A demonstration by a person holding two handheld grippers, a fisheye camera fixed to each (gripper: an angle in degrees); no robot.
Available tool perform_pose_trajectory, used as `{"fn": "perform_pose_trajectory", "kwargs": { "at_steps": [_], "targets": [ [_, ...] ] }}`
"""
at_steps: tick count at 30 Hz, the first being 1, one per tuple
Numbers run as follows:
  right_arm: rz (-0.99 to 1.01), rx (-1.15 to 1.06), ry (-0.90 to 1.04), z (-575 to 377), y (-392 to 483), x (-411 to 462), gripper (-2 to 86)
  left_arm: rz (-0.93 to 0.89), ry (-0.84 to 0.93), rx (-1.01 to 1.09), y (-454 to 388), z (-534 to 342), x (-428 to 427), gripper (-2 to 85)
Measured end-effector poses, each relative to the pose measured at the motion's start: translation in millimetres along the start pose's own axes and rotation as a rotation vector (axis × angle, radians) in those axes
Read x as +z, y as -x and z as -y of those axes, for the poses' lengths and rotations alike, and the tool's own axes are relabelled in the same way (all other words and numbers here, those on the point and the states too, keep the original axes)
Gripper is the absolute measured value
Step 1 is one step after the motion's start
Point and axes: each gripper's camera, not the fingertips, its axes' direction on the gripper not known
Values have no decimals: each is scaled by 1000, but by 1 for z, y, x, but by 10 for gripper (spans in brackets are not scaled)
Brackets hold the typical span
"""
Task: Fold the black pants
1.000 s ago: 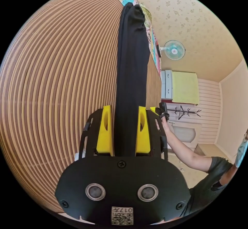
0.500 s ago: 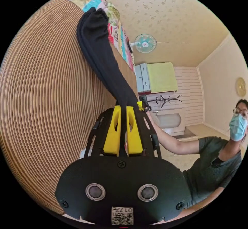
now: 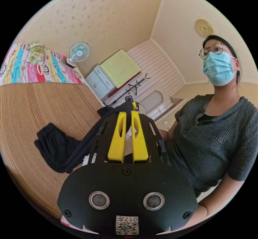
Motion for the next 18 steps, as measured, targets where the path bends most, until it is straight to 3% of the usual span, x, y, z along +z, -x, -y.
{"fn": "perform_pose_trajectory", "kwargs": {
  "at_steps": [5, 9, 13, 18],
  "targets": [
    [25, -255, 15, 41, 92, 15, 19, -21, -62, 288, -94, 49, -9, 25],
    [-155, -246, 15, 86, 114, 29, 16, 120, -127, 278, -110, 80, -15, 21],
    [-367, -100, 9, 138, 56, 39, 13, 337, -120, 94, -39, 119, -5, 21],
    [-470, 49, 26, 180, -36, 51, 13, 495, -71, -72, 98, 154, 16, 27]
  ]
}}
